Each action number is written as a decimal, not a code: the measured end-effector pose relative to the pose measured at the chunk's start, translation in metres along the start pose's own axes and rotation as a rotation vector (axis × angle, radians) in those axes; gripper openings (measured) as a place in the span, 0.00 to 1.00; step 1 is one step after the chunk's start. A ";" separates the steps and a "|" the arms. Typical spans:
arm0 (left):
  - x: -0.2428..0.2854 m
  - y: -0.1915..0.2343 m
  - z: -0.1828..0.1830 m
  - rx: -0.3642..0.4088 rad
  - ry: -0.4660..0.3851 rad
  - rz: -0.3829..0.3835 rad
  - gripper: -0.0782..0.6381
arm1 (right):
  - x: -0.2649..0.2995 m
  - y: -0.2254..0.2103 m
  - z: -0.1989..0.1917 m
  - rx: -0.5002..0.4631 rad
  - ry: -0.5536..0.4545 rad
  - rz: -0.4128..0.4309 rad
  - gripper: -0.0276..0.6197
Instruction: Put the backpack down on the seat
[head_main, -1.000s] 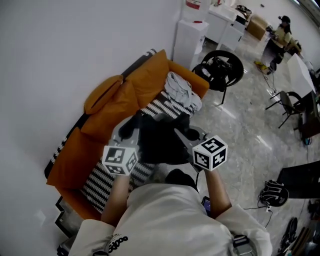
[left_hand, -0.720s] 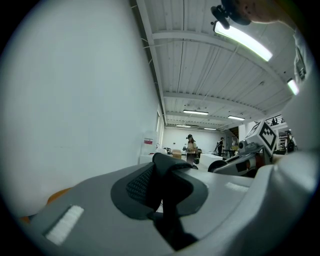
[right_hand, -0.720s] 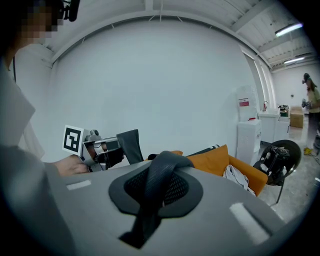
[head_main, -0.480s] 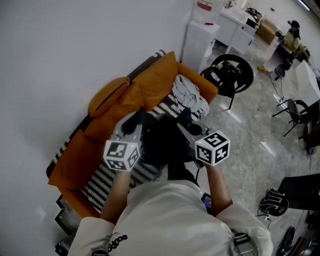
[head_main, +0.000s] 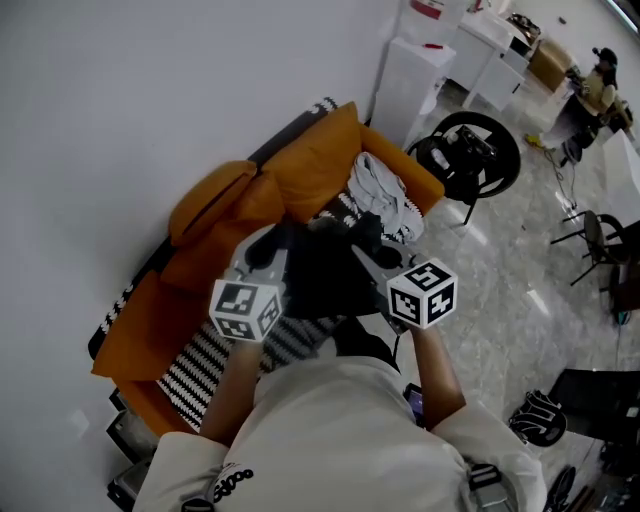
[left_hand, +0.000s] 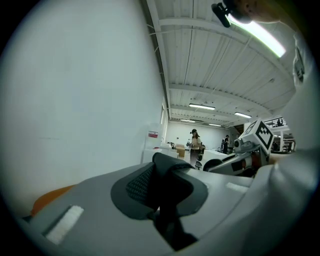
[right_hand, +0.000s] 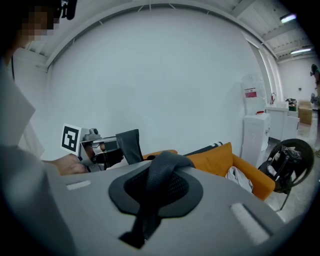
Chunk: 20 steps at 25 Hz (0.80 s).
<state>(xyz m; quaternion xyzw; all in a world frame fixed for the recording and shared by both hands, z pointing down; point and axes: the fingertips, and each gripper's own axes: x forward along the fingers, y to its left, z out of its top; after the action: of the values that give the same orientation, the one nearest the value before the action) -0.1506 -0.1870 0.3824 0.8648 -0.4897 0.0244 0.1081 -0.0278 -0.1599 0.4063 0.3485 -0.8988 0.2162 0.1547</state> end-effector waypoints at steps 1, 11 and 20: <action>0.008 0.003 0.000 -0.004 0.005 0.004 0.17 | 0.005 -0.008 0.003 0.000 0.006 0.005 0.08; 0.091 0.030 -0.011 -0.041 0.075 0.055 0.17 | 0.054 -0.091 0.023 0.031 0.075 0.055 0.08; 0.167 0.055 -0.034 -0.082 0.167 0.096 0.17 | 0.095 -0.161 0.026 0.058 0.153 0.089 0.08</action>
<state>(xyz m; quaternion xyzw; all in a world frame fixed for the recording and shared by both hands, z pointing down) -0.1086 -0.3475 0.4493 0.8302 -0.5203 0.0815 0.1826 0.0126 -0.3327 0.4699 0.2952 -0.8923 0.2745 0.2030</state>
